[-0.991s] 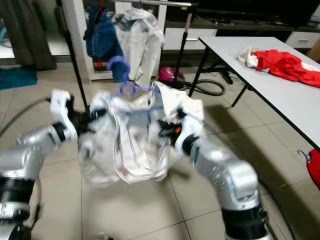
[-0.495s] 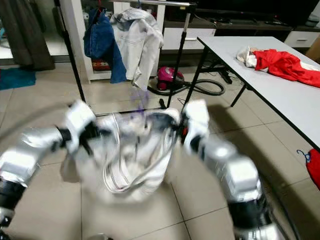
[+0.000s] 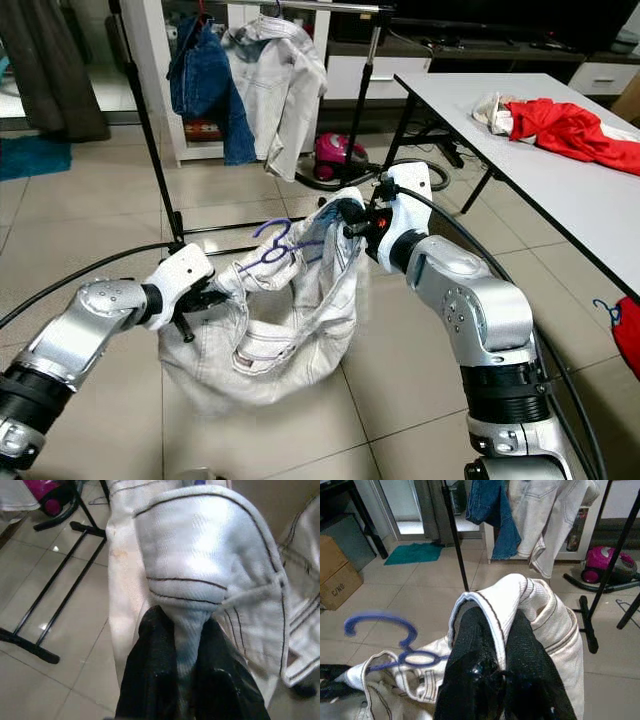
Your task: Hang hanger
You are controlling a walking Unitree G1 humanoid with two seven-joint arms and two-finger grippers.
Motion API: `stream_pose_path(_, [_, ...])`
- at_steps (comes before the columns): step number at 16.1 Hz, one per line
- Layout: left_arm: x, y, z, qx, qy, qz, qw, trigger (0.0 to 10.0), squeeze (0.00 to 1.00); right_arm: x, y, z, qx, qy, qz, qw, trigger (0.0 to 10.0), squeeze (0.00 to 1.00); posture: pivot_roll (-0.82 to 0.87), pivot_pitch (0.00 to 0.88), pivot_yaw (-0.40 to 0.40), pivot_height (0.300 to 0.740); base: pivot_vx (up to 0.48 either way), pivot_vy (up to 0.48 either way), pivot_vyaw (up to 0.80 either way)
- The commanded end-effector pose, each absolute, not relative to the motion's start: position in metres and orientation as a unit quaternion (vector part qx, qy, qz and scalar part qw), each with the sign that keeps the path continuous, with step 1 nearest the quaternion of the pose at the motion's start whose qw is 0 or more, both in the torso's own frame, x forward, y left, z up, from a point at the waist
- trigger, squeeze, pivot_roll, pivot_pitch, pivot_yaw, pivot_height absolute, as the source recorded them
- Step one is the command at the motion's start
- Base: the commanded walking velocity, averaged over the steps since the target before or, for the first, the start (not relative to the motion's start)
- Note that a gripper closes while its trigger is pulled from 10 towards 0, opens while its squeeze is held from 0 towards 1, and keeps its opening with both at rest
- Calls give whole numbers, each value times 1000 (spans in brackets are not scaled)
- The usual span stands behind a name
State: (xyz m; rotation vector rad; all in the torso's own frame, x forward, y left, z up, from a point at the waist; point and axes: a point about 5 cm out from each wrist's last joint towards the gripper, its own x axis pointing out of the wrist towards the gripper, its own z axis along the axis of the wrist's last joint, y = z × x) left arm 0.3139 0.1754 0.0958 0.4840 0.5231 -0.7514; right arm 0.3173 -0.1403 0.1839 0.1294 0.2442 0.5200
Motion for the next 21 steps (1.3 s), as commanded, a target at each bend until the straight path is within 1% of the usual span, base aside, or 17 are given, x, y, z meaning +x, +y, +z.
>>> stream_pose_path(1, [320, 177, 102, 209, 231, -342, 887, 0, 0, 317, -142, 199, 61, 93, 261, 959, 0, 0, 62, 0, -105, 740, 0, 0, 0])
stream_pose_path(2, [328, 180, 111, 153, 200, -311, 917, 0, 0, 314, -141, 196, 56, 101, 265, 957, 0, 0, 62, 0, -105, 740, 0, 0, 0])
stream_pose_path(3, [336, 185, 129, 95, 152, -288, 941, 0, 0, 308, -139, 188, 49, 117, 272, 954, 0, 0, 60, 0, -104, 740, 0, 0, 0])
stream_pose_path(6, [342, 192, 162, 17, 73, -291, 954, 0, 0, 296, -132, 171, 38, 149, 279, 948, 0, 0, 60, 0, -103, 740, 0, 0, 0])
stream_pose_path(7, [342, 190, 178, -19, 44, -316, 948, 0, 0, 289, -124, 158, -14, 165, 288, 943, 0, 0, 62, 0, -103, 740, 0, 0, 0])
stream_pose_path(9, [342, 179, 191, -62, 24, -348, 935, 0, 0, 279, -105, 148, -64, 169, 321, 930, 0, 0, 68, 0, -104, 740, 0, 0, 0])
stream_pose_path(11, [330, 151, 198, -84, 24, -449, 889, 0, 0, 277, -85, 141, -76, 159, 344, 922, 0, 0, 68, 0, -104, 740, 0, 0, 0])
stream_pose_path(14, [308, 115, 202, -65, 33, -563, 823, 0, 0, 291, -78, 144, -81, 136, 342, 926, 0, 0, 69, 0, -97, 740, 0, 0, 0])
stream_pose_path(15, [305, 110, 206, -69, 25, -580, 811, 0, 0, 294, -76, 142, -82, 137, 345, 925, 0, 0, 69, 0, -97, 740, 0, 0, 0])
stream_pose_path(16, [302, 107, 214, -69, 14, -597, 799, 0, 0, 295, -76, 135, -93, 147, 350, 921, 0, 0, 70, 0, -97, 740, 0, 0, 0])
stream_pose_path(17, [299, 109, 221, -70, 5, -608, 791, 0, 0, 294, -79, 129, -108, 154, 351, 917, 0, 0, 70, 0, -97, 740, 0, 0, 0])
stream_pose_path(20, [297, 125, 232, -80, -9, -605, 792, 0, 0, 295, -86, 122, -112, 158, 348, 917, 0, 0, 70, 0, -97, 740, 0, 0, 0])
stream_pose_path(21, [299, 133, 230, -72, -2, -589, 805, 0, 0, 297, -88, 123, -99, 145, 349, 920, 10000, 0, 73, 0, -95, 740, 0, 0, 0])
